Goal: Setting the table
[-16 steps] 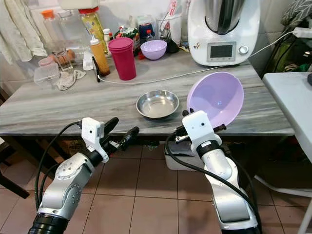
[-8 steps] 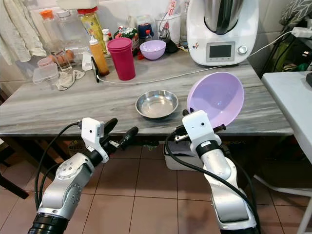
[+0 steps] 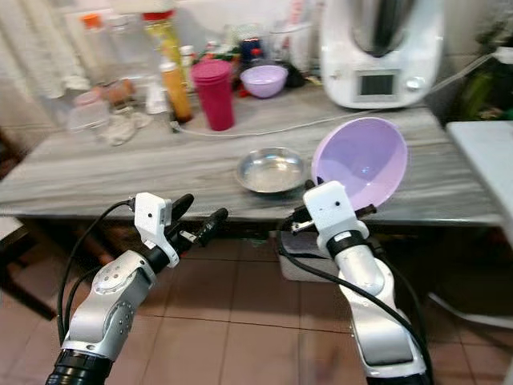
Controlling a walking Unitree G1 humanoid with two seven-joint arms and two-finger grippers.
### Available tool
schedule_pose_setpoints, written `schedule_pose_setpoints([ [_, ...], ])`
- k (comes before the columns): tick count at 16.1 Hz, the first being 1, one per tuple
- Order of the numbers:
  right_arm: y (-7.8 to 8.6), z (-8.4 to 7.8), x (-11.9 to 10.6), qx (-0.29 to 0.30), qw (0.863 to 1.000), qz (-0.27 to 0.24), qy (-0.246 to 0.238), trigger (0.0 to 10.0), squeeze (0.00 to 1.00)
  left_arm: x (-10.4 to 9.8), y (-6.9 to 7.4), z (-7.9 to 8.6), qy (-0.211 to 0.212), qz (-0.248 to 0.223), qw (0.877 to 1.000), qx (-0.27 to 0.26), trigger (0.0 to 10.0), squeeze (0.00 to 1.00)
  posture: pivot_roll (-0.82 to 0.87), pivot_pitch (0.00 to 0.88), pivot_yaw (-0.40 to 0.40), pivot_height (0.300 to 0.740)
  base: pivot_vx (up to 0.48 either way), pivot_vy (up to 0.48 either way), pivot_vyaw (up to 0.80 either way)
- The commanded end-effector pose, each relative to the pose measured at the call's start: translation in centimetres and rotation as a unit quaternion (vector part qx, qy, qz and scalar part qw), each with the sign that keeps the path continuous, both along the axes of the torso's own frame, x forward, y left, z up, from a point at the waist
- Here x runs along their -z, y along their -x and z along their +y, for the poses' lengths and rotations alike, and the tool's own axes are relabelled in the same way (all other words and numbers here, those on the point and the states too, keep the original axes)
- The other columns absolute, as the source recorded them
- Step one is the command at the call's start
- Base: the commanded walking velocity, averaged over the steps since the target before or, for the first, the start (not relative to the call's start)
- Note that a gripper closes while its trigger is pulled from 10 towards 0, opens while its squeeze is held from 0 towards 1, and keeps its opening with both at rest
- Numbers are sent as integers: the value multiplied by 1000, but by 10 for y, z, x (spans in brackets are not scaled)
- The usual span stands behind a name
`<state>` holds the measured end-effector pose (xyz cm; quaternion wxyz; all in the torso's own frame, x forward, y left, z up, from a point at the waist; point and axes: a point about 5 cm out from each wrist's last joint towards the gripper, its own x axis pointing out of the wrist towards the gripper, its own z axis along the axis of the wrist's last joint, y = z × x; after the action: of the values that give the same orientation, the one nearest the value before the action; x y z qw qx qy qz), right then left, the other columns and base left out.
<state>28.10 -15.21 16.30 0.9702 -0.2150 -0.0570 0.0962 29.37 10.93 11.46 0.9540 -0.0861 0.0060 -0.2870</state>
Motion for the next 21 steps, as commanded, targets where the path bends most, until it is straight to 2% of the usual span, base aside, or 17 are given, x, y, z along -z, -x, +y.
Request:
schedule_pose_setpoints([
  [1,-1,5,-2,-10,1000,-5,-3,10000,0,-3,-1,5,-8,-5,1000,-2,10000,0,-290,0,135,740,0,431,0],
  [5,-1,5,-2,-8,1000,-7,-4,10000,0,-3,-2,5,-10,-8,1000,0,10000,0,-290,0,141,740,0,440,0],
  [10,-1,5,-1,-4,1000,-6,-5,10000,0,-6,-1,5,-4,-17,1000,11,10000,0,-287,0,144,740,0,0,0],
  [13,-2,5,0,-5,1000,-6,-6,10000,0,-7,1,2,2,-18,1000,21,10000,0,-287,0,144,740,0,0,-488],
  [16,-1,6,0,-6,1000,-5,-5,10000,0,-7,3,1,7,-17,999,26,10000,0,-286,0,139,740,274,0,-152],
  [21,-1,6,0,-7,1000,-5,-7,10000,0,-6,5,1,8,-16,999,27,10000,0,-281,0,141,740,0,0,-659],
])
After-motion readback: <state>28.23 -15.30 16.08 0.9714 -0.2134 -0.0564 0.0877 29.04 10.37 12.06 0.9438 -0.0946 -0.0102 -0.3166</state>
